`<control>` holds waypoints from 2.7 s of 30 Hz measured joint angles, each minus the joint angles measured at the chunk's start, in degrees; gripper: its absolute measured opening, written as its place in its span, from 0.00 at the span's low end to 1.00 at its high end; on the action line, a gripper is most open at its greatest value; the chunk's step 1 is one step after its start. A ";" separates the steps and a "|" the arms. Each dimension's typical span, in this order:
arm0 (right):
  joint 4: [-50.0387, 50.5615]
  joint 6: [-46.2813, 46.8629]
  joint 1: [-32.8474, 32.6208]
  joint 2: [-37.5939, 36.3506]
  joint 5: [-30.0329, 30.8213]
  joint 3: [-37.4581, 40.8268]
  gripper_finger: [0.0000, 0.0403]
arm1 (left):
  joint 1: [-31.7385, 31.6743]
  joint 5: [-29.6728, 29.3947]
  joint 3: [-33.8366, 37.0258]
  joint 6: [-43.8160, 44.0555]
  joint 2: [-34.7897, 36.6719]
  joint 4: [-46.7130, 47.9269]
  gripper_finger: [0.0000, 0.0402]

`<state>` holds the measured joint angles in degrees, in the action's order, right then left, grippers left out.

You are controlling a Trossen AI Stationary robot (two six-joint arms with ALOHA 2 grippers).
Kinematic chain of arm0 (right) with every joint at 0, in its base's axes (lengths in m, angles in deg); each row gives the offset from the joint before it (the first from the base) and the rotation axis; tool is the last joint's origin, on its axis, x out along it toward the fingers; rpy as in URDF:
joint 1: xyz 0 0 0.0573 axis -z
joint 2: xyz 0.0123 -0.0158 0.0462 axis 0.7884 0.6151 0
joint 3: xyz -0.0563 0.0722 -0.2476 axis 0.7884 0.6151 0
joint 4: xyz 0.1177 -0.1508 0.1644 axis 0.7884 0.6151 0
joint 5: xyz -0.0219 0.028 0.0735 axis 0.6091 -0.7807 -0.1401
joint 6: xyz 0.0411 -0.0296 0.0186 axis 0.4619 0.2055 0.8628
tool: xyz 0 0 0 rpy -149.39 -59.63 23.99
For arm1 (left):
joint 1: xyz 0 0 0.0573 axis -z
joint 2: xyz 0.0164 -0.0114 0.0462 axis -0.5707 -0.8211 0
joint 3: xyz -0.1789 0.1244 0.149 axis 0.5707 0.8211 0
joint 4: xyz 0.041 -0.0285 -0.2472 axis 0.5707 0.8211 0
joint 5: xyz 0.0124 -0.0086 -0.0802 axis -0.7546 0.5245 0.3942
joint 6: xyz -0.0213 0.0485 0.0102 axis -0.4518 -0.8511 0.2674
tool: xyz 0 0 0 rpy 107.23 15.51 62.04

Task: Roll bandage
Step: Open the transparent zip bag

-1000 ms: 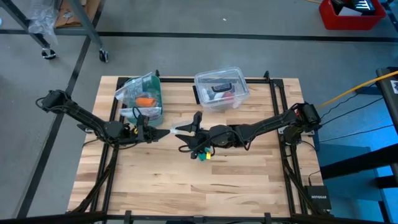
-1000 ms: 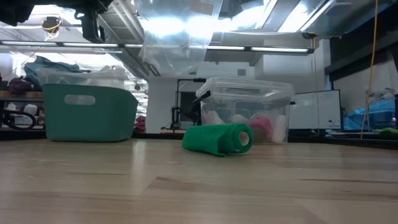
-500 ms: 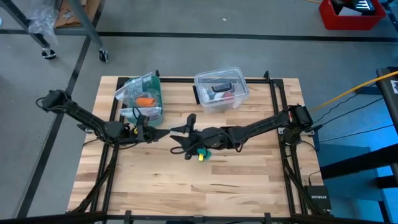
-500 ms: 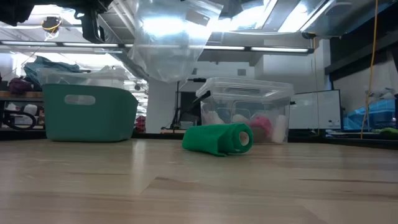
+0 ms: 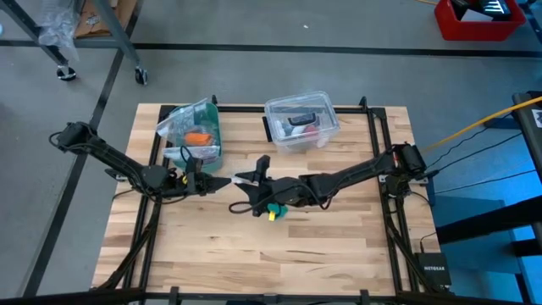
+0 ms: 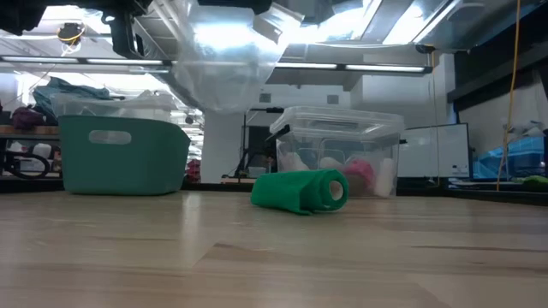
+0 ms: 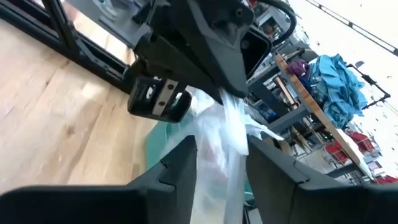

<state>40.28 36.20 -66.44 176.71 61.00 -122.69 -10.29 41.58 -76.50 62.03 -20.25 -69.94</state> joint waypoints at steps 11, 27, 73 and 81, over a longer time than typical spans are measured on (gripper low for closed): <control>-0.87 0.01 -1.09 0.00 2.41 0.00 0.10 | 0.02 0.16 0.00 -0.02 0.00 0.13 0.00; -1.91 0.52 -1.11 0.00 2.27 0.00 0.33 | -0.01 -0.05 0.00 -0.39 0.01 0.15 0.00; -4.74 -0.06 -2.83 0.00 6.36 0.00 0.16 | 0.00 -0.04 0.00 0.02 0.01 -0.09 0.00; -4.75 0.01 -2.83 0.00 6.36 0.00 0.16 | 0.00 -0.02 0.00 0.02 0.02 -0.11 0.00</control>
<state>35.53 36.21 -69.27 176.71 67.36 -122.69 -10.29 41.55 -76.50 62.05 -20.23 -70.05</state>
